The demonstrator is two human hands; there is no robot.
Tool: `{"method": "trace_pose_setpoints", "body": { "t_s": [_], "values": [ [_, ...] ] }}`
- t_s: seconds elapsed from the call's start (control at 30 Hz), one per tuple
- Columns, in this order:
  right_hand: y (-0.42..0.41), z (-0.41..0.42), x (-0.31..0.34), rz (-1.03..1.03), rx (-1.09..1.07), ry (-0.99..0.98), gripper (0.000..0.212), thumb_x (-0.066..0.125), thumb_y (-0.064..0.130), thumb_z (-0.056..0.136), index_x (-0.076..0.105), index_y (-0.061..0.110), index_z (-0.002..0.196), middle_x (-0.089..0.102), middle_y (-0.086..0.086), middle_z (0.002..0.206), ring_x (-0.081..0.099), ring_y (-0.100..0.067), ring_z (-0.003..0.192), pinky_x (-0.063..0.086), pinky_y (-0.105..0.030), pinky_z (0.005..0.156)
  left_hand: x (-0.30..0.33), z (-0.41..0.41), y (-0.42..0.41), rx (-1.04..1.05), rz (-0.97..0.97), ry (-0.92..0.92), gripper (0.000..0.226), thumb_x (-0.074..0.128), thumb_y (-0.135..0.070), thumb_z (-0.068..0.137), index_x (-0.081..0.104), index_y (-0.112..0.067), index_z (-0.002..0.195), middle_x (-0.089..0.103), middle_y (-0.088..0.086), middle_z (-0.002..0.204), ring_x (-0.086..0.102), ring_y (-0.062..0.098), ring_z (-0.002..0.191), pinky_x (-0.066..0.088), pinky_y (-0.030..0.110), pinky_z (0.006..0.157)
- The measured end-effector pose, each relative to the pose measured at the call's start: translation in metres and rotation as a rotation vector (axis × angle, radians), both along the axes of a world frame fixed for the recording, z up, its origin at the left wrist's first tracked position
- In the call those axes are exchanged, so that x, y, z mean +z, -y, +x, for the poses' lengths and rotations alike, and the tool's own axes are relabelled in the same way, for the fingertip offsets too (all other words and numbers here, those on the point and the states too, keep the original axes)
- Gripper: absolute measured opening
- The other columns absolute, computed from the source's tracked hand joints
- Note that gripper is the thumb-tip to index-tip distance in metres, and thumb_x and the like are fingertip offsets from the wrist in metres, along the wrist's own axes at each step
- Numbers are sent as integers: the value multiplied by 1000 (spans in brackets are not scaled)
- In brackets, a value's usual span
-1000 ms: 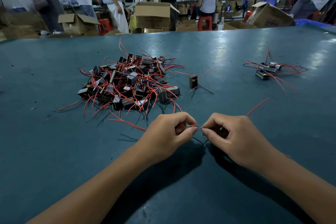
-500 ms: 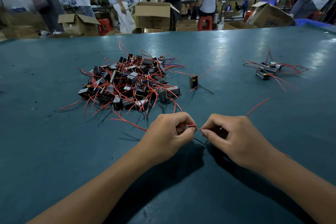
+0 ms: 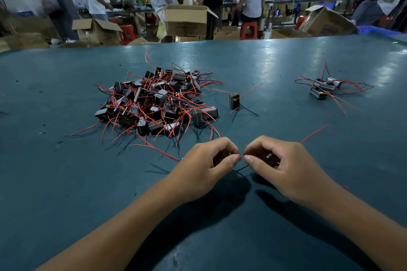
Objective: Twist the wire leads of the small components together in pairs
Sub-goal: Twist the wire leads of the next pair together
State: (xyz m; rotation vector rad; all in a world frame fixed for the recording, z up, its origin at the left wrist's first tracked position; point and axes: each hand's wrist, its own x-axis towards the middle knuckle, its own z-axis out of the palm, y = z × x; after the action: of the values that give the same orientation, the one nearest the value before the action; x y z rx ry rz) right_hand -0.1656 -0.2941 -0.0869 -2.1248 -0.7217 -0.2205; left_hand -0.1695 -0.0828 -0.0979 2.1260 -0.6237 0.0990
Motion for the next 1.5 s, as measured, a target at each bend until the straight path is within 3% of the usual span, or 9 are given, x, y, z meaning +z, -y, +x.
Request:
{"method": "trace_pose_setpoints", "body": {
  "t_s": [0.3, 0.43, 0.63, 0.77, 1.0, 1.1, 1.23, 1.33, 1.5],
  "values": [
    [0, 1, -1, -29, -61, 29, 14, 66, 12, 91, 63, 22, 81, 64, 7, 72, 57, -11, 64, 39, -12, 57, -3, 1, -1, 2, -21, 4, 13, 55, -33, 100, 58, -25, 91, 54, 2, 71, 43, 15, 62, 39, 35, 59],
    [0, 3, -3, 53, -102, -57, 16, 60, 11, 95, 63, 27, 91, 71, 11, 80, 67, -8, 67, 54, -23, 64, -2, 3, -1, 1, -156, -102, 10, 50, -34, 97, 56, -29, 92, 53, -7, 65, 45, 15, 62, 40, 42, 60],
    [-5, 3, -7, 280, -102, -274, 13, 60, 7, 95, 66, 18, 95, 75, 2, 82, 72, -14, 70, 59, -26, 69, -2, 2, 2, -16, -204, -145, 8, 45, -33, 100, 49, -27, 97, 68, -2, 69, 42, 39, 58, 38, 50, 59],
    [-10, 3, -6, 432, -92, -408, 10, 59, 1, 95, 66, 8, 91, 74, -8, 77, 68, -17, 65, 58, -25, 65, -4, 2, 4, -41, -179, -137, 11, 45, -30, 103, 47, -19, 100, 74, -1, 77, 33, 18, 47, 30, 26, 48],
    [-15, 1, -6, 462, -75, -429, 8, 57, 0, 95, 65, 4, 93, 74, -6, 76, 65, -10, 64, 55, -24, 58, -7, 1, 13, 5, -176, -137, 11, 48, -28, 102, 47, -21, 94, 73, -3, 72, 59, 9, 60, 40, 22, 63],
    [-17, 0, -6, 477, -67, -424, 9, 57, -1, 95, 64, 4, 93, 73, -4, 73, 64, -9, 63, 55, -24, 56, -5, 1, 13, 44, -180, -99, 12, 53, -26, 102, 52, -20, 91, 70, -4, 69, 56, 4, 56, 39, 17, 59],
    [-19, 0, -8, 511, -67, -436, 9, 56, -1, 96, 64, 4, 93, 72, -3, 73, 64, -9, 64, 55, -26, 58, -3, 2, 13, 128, -184, -26, 14, 63, -26, 97, 60, -23, 84, 57, -15, 67, 46, 8, 60, 39, 29, 57],
    [-19, 1, -8, 513, -62, -423, 10, 57, 0, 95, 65, 5, 92, 72, -3, 74, 64, -9, 64, 56, -25, 59, -2, 2, 13, 159, -212, -11, 14, 67, -26, 94, 63, -23, 81, 54, -18, 65, 43, 6, 58, 35, 20, 56],
    [-19, 1, -8, 510, -64, -383, 7, 63, 2, 92, 66, 7, 89, 70, -7, 73, 63, -11, 62, 54, -27, 58, -2, 1, 17, 152, -297, -30, 13, 69, -21, 92, 68, -17, 80, 66, 3, 74, 54, 22, 66, 44, 38, 62]
  ]
}}
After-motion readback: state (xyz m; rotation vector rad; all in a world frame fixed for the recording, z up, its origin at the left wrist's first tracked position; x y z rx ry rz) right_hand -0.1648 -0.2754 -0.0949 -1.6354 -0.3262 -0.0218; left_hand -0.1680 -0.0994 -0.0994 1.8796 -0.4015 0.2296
